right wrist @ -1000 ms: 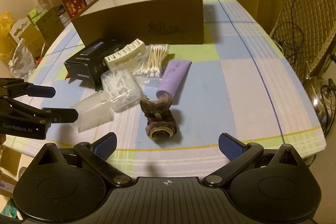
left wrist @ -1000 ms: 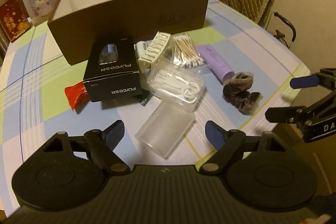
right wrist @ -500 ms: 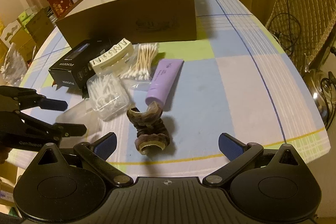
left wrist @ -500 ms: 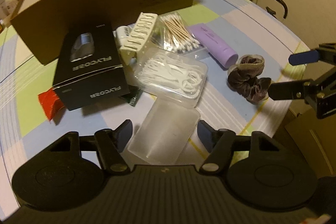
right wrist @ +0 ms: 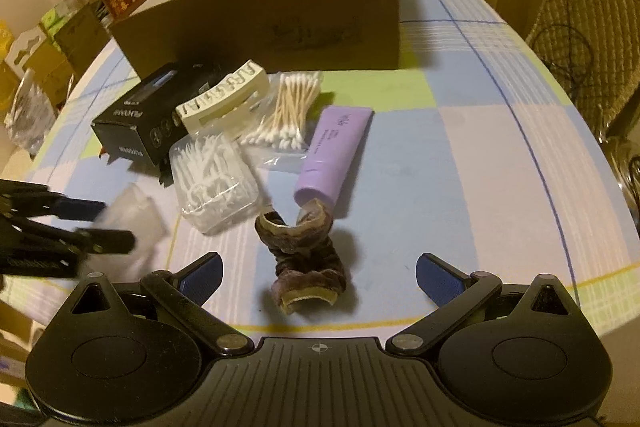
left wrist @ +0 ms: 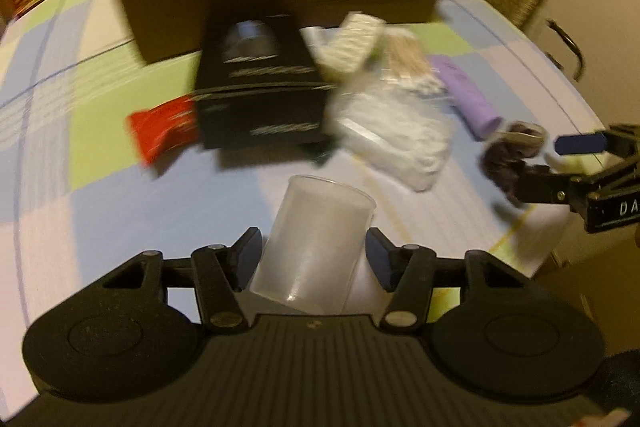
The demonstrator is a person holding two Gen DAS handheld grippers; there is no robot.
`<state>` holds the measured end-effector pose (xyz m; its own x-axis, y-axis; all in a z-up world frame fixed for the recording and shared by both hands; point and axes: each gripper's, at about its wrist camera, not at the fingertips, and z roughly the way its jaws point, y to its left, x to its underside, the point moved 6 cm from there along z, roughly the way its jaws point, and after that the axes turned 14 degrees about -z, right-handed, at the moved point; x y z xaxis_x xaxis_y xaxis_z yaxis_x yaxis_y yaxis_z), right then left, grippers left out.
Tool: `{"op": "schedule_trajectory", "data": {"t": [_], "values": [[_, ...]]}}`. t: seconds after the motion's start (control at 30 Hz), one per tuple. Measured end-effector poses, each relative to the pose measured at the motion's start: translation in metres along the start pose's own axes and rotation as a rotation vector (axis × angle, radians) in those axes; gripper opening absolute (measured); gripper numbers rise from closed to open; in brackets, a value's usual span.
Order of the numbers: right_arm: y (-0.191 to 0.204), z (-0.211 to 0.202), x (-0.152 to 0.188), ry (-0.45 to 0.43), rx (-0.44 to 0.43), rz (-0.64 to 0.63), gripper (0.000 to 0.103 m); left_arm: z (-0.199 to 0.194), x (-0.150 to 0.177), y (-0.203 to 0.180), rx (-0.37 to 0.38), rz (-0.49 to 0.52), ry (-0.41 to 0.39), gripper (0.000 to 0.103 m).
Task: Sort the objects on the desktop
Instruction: 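Grasp the brown scrunchie with the right gripper while the left gripper grasps the clear plastic cup, then carry the scrunchie and the clear cup into the white-lined brown box with both grippers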
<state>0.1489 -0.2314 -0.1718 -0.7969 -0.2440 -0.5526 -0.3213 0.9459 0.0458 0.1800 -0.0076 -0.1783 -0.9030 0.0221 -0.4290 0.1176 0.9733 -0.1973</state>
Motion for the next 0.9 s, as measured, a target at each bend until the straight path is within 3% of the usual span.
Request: {"op": "schedule_trajectory", "data": {"t": [0.07,0.13,0.33,0.47,0.57,0.9], "values": [[0.003,0.005,-0.001,0.003,0.006,-0.033,0.087,-0.004,0.001,0.011,-0.016,-0.044,-0.004,0.053],[0.006,0.012,-0.002,0.011,0.007,-0.057,0.084,-0.007,0.002,0.017,-0.018,-0.072,-0.004,0.053],[0.012,0.025,-0.002,0.026,0.034,-0.131,0.064,-0.002,0.003,0.015,-0.010,-0.049,0.009,0.053],[0.013,0.023,-0.004,0.017,0.051,-0.194,0.028,0.006,0.004,0.012,-0.020,-0.021,0.014,0.051],[0.009,0.021,-0.003,0.018,0.035,-0.175,0.023,0.007,0.002,0.011,-0.017,-0.017,0.014,0.049],[0.008,0.002,-0.013,-0.005,-0.017,-0.133,0.021,-0.024,-0.011,0.014,0.007,-0.038,-0.039,0.048]]}}
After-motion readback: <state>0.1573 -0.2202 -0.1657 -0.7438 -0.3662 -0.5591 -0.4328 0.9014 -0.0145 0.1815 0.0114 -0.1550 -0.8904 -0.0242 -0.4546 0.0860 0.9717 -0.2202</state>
